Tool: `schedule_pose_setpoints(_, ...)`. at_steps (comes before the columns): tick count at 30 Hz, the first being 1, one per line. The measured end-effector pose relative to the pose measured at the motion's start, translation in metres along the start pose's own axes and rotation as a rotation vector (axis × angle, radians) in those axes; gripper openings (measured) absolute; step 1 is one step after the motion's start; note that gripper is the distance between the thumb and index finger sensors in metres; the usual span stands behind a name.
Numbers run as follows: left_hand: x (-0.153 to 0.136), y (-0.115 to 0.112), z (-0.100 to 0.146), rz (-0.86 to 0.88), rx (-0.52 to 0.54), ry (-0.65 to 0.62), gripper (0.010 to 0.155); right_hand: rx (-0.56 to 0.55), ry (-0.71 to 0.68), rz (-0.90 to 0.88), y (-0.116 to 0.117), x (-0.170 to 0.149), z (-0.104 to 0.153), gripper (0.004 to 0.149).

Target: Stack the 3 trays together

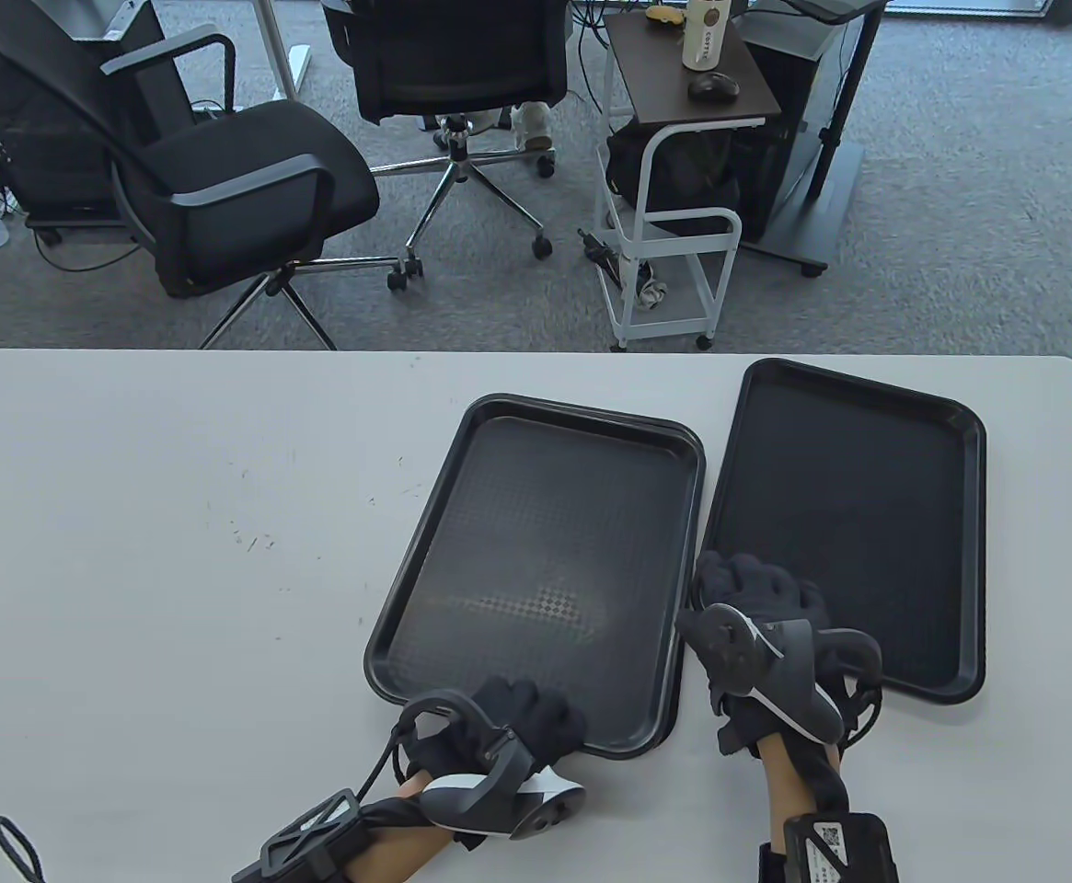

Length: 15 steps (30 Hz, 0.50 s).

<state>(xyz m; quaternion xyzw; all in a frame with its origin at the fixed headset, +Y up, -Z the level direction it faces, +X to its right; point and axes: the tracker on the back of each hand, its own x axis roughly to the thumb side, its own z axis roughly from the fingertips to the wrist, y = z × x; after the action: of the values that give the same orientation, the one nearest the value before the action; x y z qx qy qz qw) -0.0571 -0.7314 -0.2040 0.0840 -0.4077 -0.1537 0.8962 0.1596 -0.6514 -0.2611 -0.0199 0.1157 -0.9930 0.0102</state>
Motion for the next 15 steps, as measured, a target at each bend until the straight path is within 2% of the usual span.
schedule_pose_setpoints(15,0.0013,-0.0061,-0.002,0.065,-0.042,-0.039,0.059,0.027,-0.005,0.005,0.0025,0.0015,-0.0001,0.064)
